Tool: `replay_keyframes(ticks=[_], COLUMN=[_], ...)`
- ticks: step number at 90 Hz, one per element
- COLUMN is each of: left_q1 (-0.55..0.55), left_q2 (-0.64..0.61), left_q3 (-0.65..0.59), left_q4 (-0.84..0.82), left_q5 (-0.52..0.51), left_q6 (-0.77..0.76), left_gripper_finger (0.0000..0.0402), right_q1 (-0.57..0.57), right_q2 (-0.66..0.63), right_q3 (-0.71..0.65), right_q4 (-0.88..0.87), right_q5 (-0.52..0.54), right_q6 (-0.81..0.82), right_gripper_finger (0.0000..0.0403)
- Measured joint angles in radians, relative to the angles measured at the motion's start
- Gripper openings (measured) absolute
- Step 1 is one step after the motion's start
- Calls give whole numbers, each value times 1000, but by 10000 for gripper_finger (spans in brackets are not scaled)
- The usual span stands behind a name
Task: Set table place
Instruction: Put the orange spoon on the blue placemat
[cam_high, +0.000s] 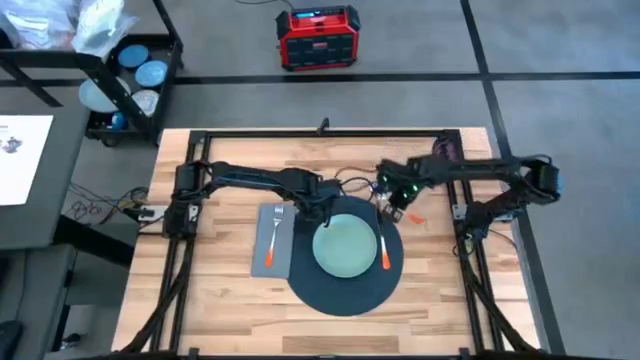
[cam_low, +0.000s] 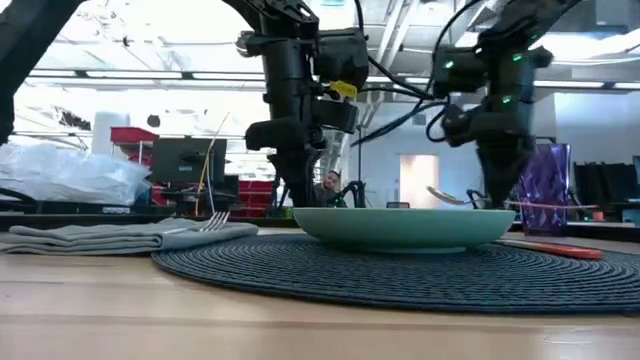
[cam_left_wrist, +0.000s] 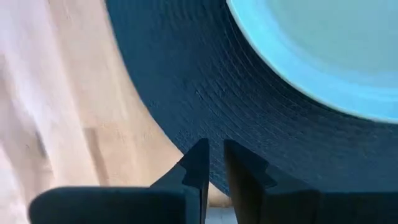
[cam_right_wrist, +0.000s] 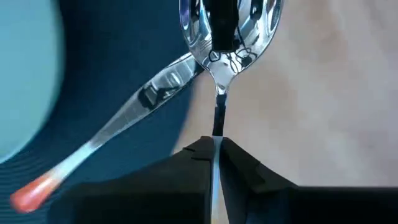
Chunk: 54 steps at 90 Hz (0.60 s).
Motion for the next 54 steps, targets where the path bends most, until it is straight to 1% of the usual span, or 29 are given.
replay_keyframes(ticks=[15,21,28,33,39,47,54], left_q1=[-3,-4,-4,-3,-3,-5,-5], left_q2=[0,0,0,0,0,0,0], left_q3=[0,0,0,0,0,0,0], left_q4=[35,40,53,58,53,50,50], left_q5=[-18,-18,-18,-24,-40,-60,-62], left_q6=[11,12,12,15,20,29,43], left_gripper_finger=[15,12,11,11,11,11,11], right_q1=[119,141,141,133,135,155,179], right_q2=[-124,-162,-193,-207,-209,-209,-209], right_q3=[-83,-102,-101,-100,-100,-101,-101], right_q4=[254,332,392,374,303,205,183], right_q5=[-104,-115,-116,-123,-118,-80,-80], right_q6=[208,265,302,320,341,382,424], right_gripper_finger=[0,0,0,0,0,0,0])
